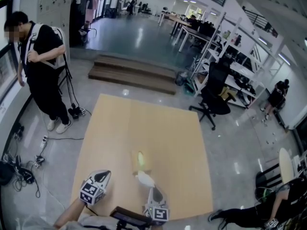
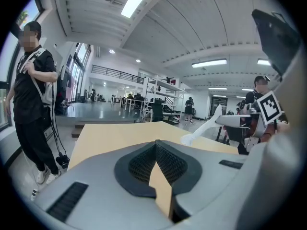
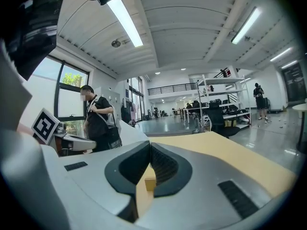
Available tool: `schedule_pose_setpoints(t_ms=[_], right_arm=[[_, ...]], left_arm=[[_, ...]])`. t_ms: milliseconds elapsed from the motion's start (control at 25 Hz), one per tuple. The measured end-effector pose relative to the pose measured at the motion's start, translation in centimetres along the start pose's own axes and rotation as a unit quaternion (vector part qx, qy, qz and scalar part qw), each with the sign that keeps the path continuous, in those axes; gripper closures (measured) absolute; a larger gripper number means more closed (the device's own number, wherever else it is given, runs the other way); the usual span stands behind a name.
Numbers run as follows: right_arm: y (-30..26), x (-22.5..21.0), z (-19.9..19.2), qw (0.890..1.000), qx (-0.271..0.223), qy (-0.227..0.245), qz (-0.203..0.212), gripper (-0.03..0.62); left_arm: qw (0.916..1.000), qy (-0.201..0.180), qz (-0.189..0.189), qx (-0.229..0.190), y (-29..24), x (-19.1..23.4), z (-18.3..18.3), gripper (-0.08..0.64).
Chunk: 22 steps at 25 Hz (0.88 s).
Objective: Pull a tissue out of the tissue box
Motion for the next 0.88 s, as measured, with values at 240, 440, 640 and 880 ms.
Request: schedule_pose_setpoints(t_ms=[240, 440, 640, 880], right_arm=[[0.37, -0.14, 0.37, 1.000, -0.006, 0.000, 0.003, 0.588], [0.17, 0.08, 0.34, 1.000, -0.005, 0.005, 0.009, 0.589], [0.33, 0.03, -0.01, 1.000, -0.003, 0.006, 0.011, 0.589], [0.13, 0.02, -0.09, 1.000, -0.002, 0.007, 0.011, 0.588]], left_arm=[[1.0000, 0.000, -0.002, -0.008, -0.17, -0.39, 0.66, 0.554], [1.0000, 0.004, -0.005, -0.006, -0.01, -0.35, 0.31, 0.554], [1.0000, 0.001, 0.000, -0.009, 0.18, -0.31, 0.48, 0.554], [1.0000, 0.002, 0.000, -0.009, 0.11, -0.14, 0.26, 0.554]])
Point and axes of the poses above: the fingertips, and each gripper's own axes: y backward along the fingers, x to its left, z out of its top, the point moved 4 cm from there along y, backward along the fingers, and after that the axes turned 12 degrees about -x, right-handed, at the moved point
